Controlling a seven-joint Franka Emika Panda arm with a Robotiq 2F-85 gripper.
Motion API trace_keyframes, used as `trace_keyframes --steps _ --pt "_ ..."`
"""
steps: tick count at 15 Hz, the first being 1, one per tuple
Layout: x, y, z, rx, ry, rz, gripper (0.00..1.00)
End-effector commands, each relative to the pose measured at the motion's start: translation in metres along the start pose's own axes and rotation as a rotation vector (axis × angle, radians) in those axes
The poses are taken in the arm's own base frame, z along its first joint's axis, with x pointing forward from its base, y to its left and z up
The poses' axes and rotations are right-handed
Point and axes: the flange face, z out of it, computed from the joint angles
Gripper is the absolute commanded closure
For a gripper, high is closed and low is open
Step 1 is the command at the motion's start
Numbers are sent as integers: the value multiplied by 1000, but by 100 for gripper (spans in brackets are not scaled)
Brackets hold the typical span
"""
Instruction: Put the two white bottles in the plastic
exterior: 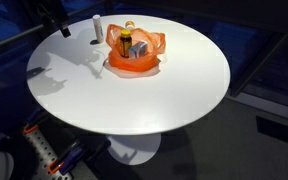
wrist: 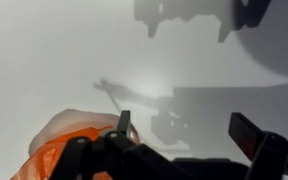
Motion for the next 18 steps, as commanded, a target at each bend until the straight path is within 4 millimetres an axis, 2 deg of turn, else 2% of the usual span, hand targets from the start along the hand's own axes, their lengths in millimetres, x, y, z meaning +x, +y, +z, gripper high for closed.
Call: trace_keyframes --steps 1,10,14,18 --pt "22 2 -7 -4 8 10 0" --pt "95 -2 -22 8 45 -7 0" --pt "127 -16 -24 13 73 -68 0" --pt "156 -35 -15 12 103 -130 0"
